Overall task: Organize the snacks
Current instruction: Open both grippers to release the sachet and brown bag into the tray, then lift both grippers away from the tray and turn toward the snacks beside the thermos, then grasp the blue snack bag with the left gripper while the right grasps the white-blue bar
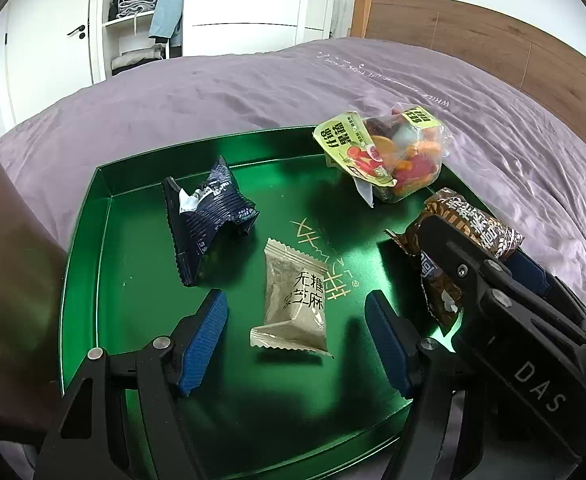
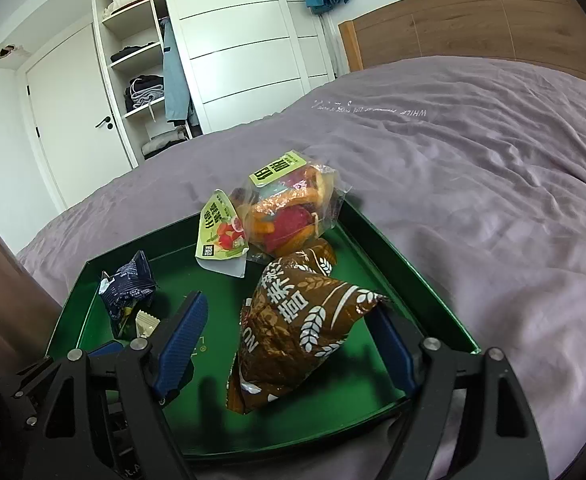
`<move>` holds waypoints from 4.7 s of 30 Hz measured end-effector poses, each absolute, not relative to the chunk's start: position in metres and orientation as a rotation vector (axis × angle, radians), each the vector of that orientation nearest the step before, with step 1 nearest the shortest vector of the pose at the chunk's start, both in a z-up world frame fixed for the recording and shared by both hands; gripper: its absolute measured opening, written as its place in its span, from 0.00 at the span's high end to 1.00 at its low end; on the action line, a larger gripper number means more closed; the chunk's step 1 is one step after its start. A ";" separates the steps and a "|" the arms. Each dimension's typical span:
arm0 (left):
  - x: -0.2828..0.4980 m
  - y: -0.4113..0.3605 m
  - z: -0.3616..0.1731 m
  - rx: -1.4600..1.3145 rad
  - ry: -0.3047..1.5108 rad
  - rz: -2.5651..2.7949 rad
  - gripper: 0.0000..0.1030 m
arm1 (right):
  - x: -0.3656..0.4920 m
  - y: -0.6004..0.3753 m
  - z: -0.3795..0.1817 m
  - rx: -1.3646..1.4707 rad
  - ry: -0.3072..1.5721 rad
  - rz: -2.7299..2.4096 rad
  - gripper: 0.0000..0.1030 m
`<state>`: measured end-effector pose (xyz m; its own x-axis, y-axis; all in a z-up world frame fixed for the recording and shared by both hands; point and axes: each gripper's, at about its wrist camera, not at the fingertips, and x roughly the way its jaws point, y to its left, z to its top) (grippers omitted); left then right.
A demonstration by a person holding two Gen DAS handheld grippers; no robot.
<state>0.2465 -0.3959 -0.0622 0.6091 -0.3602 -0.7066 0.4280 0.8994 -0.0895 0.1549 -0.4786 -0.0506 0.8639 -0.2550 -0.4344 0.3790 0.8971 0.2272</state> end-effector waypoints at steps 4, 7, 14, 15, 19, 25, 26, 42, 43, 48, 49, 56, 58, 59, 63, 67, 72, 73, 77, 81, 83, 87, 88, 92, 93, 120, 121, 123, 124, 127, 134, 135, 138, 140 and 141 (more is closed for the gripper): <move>0.246 -0.395 -0.062 0.081 0.791 -0.454 0.36 | 0.151 -0.471 -0.046 0.284 0.373 -0.346 0.24; 0.244 -0.393 -0.060 0.076 0.772 -0.456 0.36 | 0.146 -0.468 -0.044 0.274 0.343 -0.350 0.24; 0.239 -0.386 -0.056 0.060 0.740 -0.461 0.36 | 0.135 -0.462 -0.037 0.239 0.272 -0.373 0.24; 0.238 -0.385 -0.055 0.057 0.736 -0.460 0.36 | 0.133 -0.462 -0.036 0.234 0.262 -0.377 0.24; 0.235 -0.383 -0.050 0.055 0.710 -0.460 0.36 | 0.124 -0.458 -0.033 0.223 0.219 -0.395 0.23; 0.231 -0.381 -0.044 0.051 0.682 -0.453 0.30 | 0.115 -0.458 -0.029 0.228 0.179 -0.410 0.23; 0.231 -0.381 -0.043 0.052 0.679 -0.452 0.30 | 0.114 -0.459 -0.029 0.232 0.175 -0.414 0.23; 0.211 -0.384 -0.012 0.093 0.616 -0.442 0.28 | 0.086 -0.466 -0.011 0.270 0.106 -0.468 0.23; 0.208 -0.384 -0.007 0.092 0.612 -0.448 0.28 | 0.082 -0.468 -0.009 0.275 0.105 -0.481 0.23; 0.192 -0.390 0.010 0.112 0.597 -0.471 0.27 | 0.055 -0.473 -0.003 0.325 0.113 -0.523 0.23; 0.190 -0.390 0.012 0.114 0.598 -0.475 0.27 | 0.049 -0.472 -0.001 0.329 0.114 -0.532 0.23; 0.160 -0.387 0.035 0.130 0.598 -0.496 0.27 | 0.011 -0.465 0.019 0.339 0.124 -0.575 0.23; 0.152 -0.386 0.040 0.139 0.598 -0.495 0.27 | 0.001 -0.461 0.027 0.335 0.125 -0.578 0.23; 0.148 -0.384 0.044 0.142 0.597 -0.493 0.27 | -0.002 -0.460 0.031 0.333 0.124 -0.578 0.23; 0.133 -0.375 0.058 0.140 0.596 -0.491 0.27 | -0.018 -0.449 0.048 0.324 0.123 -0.571 0.23; 0.115 -0.362 0.074 0.142 0.587 -0.488 0.27 | -0.037 -0.436 0.062 0.323 0.116 -0.562 0.23; 0.086 -0.341 0.093 0.157 0.579 -0.486 0.27 | -0.056 -0.417 0.075 0.312 0.134 -0.550 0.23; 0.081 -0.335 0.096 0.159 0.576 -0.482 0.27 | -0.060 -0.412 0.076 0.306 0.139 -0.547 0.23; 0.065 -0.312 0.105 0.155 0.576 -0.458 0.27 | -0.074 -0.396 0.079 0.331 0.177 -0.511 0.23; 0.053 -0.286 0.113 0.142 0.579 -0.422 0.27 | -0.082 -0.374 0.084 0.306 0.210 -0.476 0.23; 0.047 -0.272 0.117 0.138 0.574 -0.402 0.27 | -0.084 -0.361 0.086 0.290 0.222 -0.449 0.23; 0.036 -0.250 0.119 0.135 0.567 -0.369 0.27 | -0.084 -0.327 0.091 0.242 0.249 -0.377 0.23; 0.033 -0.240 0.120 0.131 0.564 -0.356 0.26 | -0.084 -0.320 0.092 0.232 0.255 -0.362 0.23; 0.029 -0.215 0.121 0.116 0.559 -0.313 0.27 | -0.077 -0.289 0.094 0.187 0.283 -0.278 0.23; 0.029 -0.209 0.120 0.111 0.560 -0.303 0.27 | -0.075 -0.282 0.094 0.174 0.291 -0.262 0.23; 0.116 0.069 0.008 -0.094 0.729 0.246 0.26 | 0.080 -0.093 0.023 0.038 0.502 0.267 0.23; 0.123 0.075 0.002 -0.106 0.735 0.251 0.26 | 0.087 -0.088 0.020 0.041 0.508 0.274 0.23; 0.131 0.079 -0.003 -0.116 0.741 0.256 0.27 | 0.105 -0.078 0.013 0.057 0.524 0.296 0.23; 0.139 0.083 -0.009 -0.122 0.744 0.260 0.27 | 0.114 -0.073 0.010 0.065 0.530 0.307 0.23; 0.159 0.090 -0.018 -0.137 0.748 0.259 0.26 | 0.140 -0.061 0.001 0.071 0.553 0.313 0.23; 0.208 0.103 -0.038 -0.172 0.783 0.258 0.27 | 0.208 -0.051 -0.018 0.182 0.618 0.281 0.23; 0.214 0.106 -0.042 -0.182 0.803 0.261 0.27 | 0.216 -0.051 -0.019 0.196 0.631 0.271 0.23; 0.221 0.112 -0.051 -0.203 0.851 0.273 0.26 | 0.242 -0.053 -0.026 0.262 0.697 0.236 0.23; 0.225 0.116 -0.056 -0.236 0.891 0.279 0.22 | 0.257 -0.054 -0.030 0.302 0.748 0.212 0.23; 0.228 0.116 -0.057 -0.256 0.911 0.280 0.22 | 0.263 -0.055 -0.032 0.326 0.767 0.207 0.23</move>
